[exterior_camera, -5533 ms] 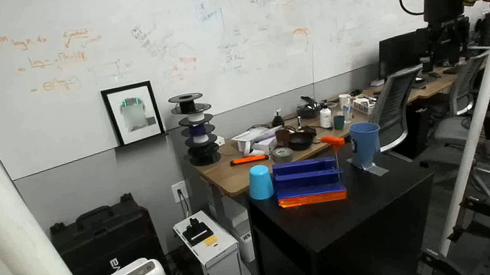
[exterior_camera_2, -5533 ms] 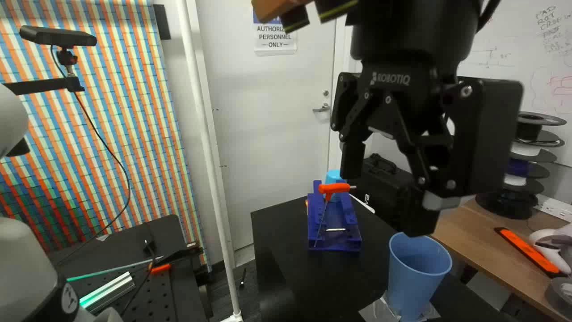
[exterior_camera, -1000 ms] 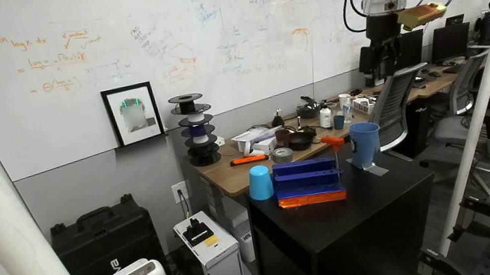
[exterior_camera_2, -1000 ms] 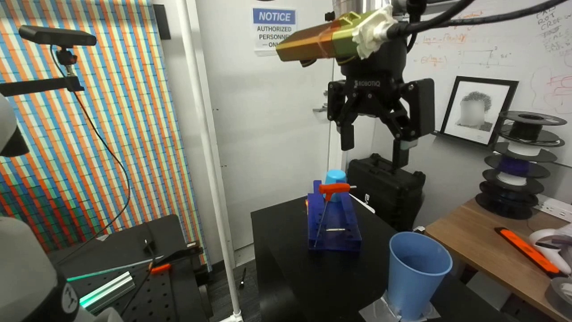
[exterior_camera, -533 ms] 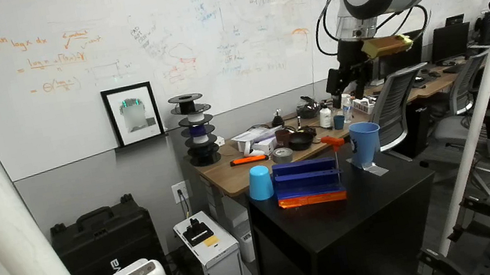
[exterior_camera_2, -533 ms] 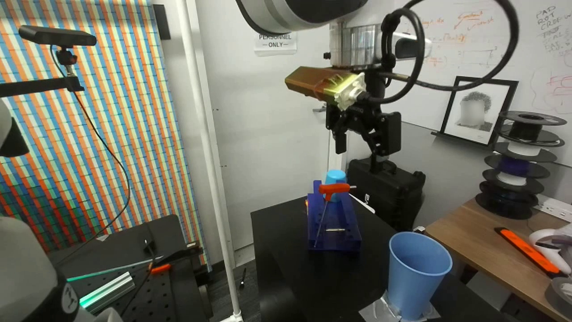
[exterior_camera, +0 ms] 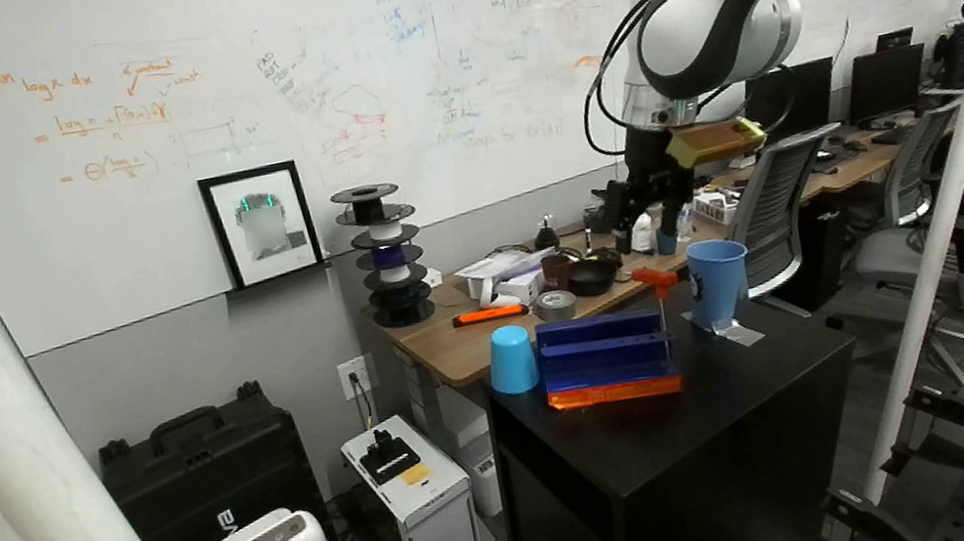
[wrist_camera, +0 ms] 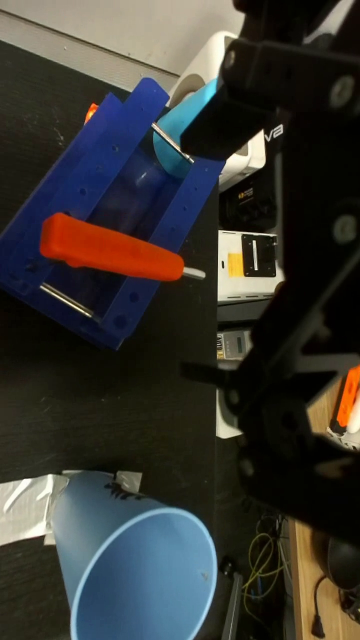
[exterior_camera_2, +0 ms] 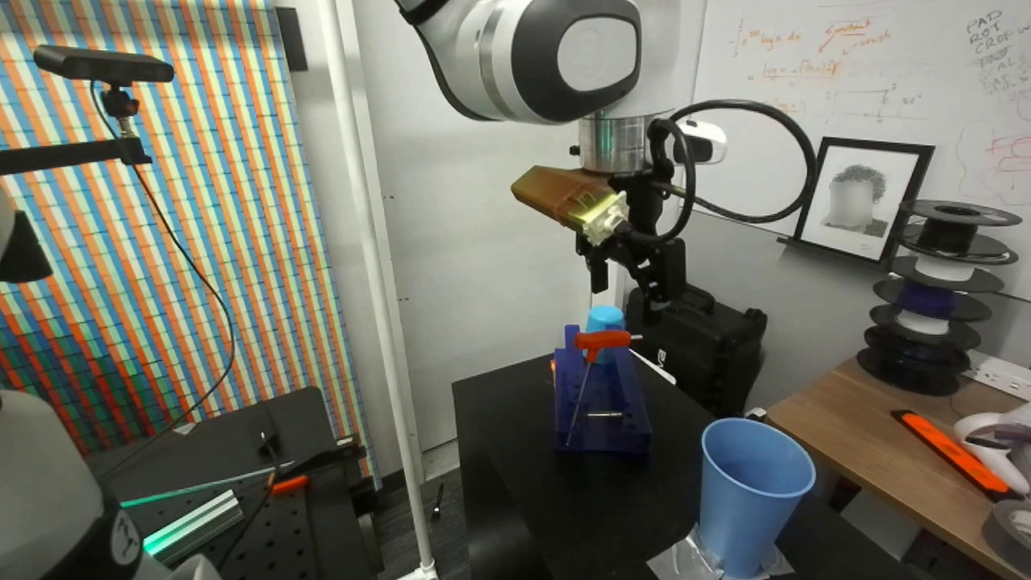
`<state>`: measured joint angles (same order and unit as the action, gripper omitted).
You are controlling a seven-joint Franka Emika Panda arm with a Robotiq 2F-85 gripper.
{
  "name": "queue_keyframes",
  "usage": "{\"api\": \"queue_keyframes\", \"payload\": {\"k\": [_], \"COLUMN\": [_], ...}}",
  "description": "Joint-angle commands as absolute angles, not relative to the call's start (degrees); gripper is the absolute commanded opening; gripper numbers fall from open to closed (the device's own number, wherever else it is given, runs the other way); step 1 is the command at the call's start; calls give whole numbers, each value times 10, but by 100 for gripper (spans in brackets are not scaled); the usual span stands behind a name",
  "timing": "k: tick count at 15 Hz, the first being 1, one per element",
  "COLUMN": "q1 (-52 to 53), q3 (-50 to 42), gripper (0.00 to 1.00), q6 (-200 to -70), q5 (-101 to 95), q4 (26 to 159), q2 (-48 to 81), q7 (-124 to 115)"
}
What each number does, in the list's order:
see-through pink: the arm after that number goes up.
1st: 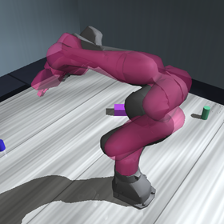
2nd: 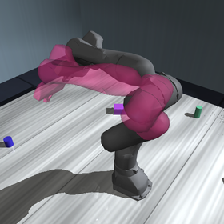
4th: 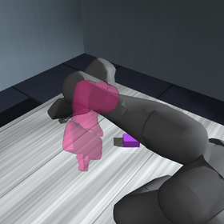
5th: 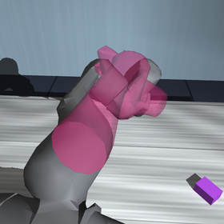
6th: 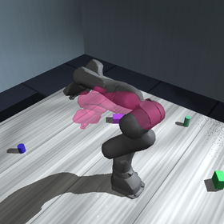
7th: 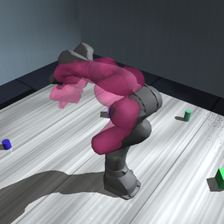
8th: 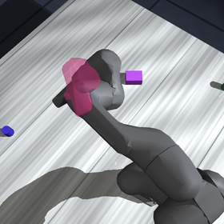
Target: Remove the screwdriver from the object and put it in the cup
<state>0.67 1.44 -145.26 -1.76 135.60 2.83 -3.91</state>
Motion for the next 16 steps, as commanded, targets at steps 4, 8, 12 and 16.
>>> {"api": "queue_keyframes", "payload": {"k": [4, 8, 12, 16], "q1": [23, 32, 41, 42], "q3": [20, 23, 22, 11], "gripper": [100, 75, 51, 20], "q6": [-1437, -1452, -1445, -1439], "q5": [-20, -17, -29, -64], "q4": [1337, 1346, 1352, 1359], "q2": [80, 95, 94, 83], "q7": [-77, -85, -99, -123]}}
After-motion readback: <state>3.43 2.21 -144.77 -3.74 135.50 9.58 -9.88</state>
